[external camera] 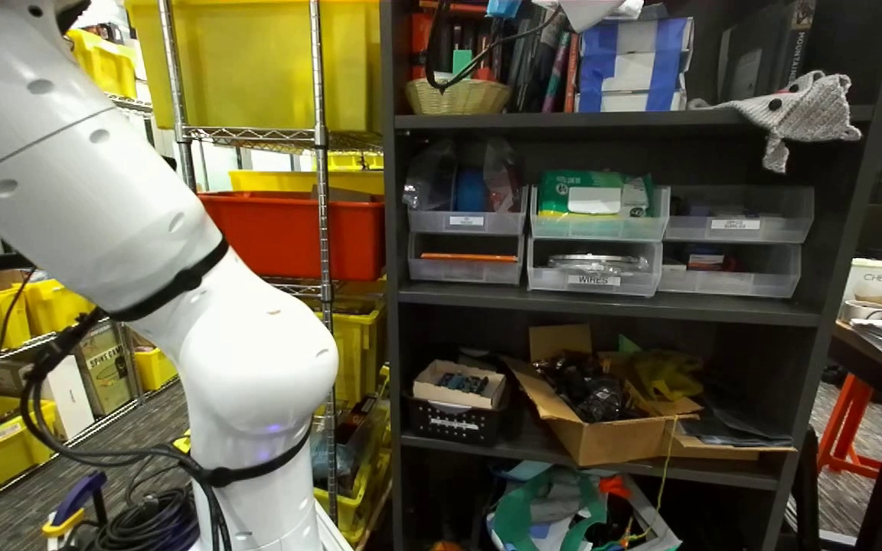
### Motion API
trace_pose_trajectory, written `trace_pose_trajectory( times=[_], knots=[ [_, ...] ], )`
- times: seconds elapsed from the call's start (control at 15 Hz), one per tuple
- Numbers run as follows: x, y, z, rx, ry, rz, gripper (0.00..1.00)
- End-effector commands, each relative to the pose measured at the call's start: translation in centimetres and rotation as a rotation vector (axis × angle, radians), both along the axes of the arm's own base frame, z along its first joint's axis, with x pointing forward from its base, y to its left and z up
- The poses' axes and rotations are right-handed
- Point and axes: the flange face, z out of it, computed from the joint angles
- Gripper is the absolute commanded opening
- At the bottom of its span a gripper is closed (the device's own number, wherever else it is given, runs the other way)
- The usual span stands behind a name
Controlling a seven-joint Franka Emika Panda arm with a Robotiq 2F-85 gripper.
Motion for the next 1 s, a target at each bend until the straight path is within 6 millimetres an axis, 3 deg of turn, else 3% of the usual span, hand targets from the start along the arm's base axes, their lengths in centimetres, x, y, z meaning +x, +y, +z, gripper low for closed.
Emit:
trace_pose_trajectory(
  times=[0.0,0.27,0.67,0.93],
  knots=[
    [-3.0,1.1,2.7,-0.003,-0.080,0.004,0.07],
    [-4.0,2.9,4.1,-0.024,-0.096,-0.018,0.07],
    [-3.5,6.3,4.8,-0.102,-0.062,-0.183,0.07],
    [-4.8,9.0,5.3,-0.161,-0.083,-0.272,0.07]
  ],
)
